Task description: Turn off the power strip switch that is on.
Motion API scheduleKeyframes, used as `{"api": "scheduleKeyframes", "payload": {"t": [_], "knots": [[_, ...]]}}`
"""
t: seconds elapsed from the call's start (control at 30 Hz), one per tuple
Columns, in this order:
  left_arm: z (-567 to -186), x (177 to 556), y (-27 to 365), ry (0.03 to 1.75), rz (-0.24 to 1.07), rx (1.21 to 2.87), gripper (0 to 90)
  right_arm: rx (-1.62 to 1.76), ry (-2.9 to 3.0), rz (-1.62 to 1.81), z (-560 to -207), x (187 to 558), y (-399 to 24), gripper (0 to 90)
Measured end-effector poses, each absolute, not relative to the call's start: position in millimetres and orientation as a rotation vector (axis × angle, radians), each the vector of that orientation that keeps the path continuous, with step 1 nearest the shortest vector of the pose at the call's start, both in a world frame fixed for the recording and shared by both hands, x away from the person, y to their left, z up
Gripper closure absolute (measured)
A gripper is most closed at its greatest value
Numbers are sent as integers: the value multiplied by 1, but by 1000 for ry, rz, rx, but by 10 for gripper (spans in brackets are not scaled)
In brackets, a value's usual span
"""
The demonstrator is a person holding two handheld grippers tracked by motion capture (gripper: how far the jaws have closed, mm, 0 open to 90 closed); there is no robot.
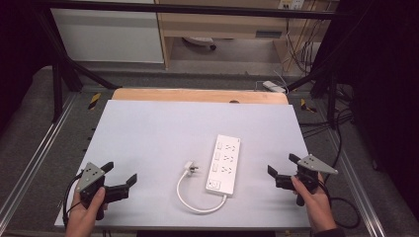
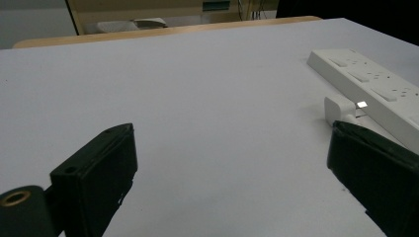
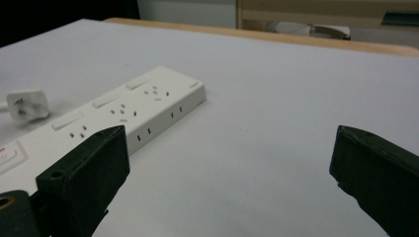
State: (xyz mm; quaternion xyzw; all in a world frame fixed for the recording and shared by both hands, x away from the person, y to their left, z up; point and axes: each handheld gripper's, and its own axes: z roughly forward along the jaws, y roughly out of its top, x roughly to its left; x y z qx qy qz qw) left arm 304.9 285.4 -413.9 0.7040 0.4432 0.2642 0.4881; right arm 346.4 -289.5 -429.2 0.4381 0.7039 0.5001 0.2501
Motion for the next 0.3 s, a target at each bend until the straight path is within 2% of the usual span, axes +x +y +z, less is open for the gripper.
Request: {"api": "scheduleKeyframes", "payload": {"t": [0.3], "knots": [[-414, 305, 284, 1069, 639, 1714, 51, 1189, 2111, 1247, -452, 353, -267, 31]]}}
